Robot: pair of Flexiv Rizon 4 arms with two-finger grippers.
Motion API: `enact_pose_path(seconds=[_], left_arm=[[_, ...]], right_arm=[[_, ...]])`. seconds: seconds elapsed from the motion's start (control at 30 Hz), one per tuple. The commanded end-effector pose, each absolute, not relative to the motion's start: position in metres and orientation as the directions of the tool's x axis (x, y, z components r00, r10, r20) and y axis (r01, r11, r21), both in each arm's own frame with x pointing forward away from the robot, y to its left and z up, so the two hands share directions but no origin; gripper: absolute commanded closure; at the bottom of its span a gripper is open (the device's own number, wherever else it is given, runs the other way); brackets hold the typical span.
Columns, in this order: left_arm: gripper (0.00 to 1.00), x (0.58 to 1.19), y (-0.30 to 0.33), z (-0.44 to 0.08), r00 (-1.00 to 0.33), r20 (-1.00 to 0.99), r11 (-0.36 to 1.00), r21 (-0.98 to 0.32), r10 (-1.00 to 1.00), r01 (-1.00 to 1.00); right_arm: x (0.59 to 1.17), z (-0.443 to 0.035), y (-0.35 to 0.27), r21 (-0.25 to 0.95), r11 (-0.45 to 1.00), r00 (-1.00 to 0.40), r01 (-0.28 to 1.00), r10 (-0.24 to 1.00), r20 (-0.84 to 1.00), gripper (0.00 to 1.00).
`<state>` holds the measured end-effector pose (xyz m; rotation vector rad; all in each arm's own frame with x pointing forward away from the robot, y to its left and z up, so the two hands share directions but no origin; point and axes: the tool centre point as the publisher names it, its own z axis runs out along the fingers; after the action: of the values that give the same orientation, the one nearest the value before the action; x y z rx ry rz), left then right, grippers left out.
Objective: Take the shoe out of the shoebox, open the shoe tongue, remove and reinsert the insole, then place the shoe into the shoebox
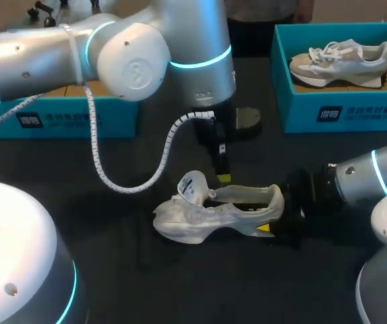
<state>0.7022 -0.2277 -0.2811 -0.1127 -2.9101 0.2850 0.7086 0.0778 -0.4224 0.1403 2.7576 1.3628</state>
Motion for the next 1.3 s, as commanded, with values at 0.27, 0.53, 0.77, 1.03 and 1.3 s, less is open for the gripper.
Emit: enact_pose_path(seconds=[0.27, 0.53, 0.77, 1.03, 1.3], left_arm=[[1.0, 0.699, -0.261, -0.313, -0.958, 0.244, 0.979, -0.174, 0.152, 0.111], [1.0, 0.696, -0.274, -0.338, -0.952, 0.253, 0.979, -0.15, 0.172, 0.137], [1.0, 0.697, -0.279, -0.354, -0.952, 0.254, 0.981, -0.133, 0.172, 0.142], [1.0, 0.695, -0.278, -0.364, -0.951, 0.254, 0.979, -0.138, 0.179, 0.147], [1.0, 0.688, -0.27, -0.372, -0.951, 0.252, 0.981, -0.122, 0.18, 0.153]], right_arm=[[0.708, -0.422, 0.079, 0.794, 0.606, -0.994, 0.053, 0.111, -0.018, 1.0], [0.708, -0.422, 0.079, 0.794, 0.606, -0.994, 0.053, 0.111, -0.018, 1.0], [0.708, -0.422, 0.079, 0.794, 0.606, -0.994, 0.053, 0.111, -0.018, 1.0], [0.708, -0.422, 0.079, 0.794, 0.606, -0.994, 0.053, 0.111, -0.018, 1.0], [0.708, -0.422, 0.079, 0.794, 0.606, -0.994, 0.053, 0.111, -0.018, 1.0]])
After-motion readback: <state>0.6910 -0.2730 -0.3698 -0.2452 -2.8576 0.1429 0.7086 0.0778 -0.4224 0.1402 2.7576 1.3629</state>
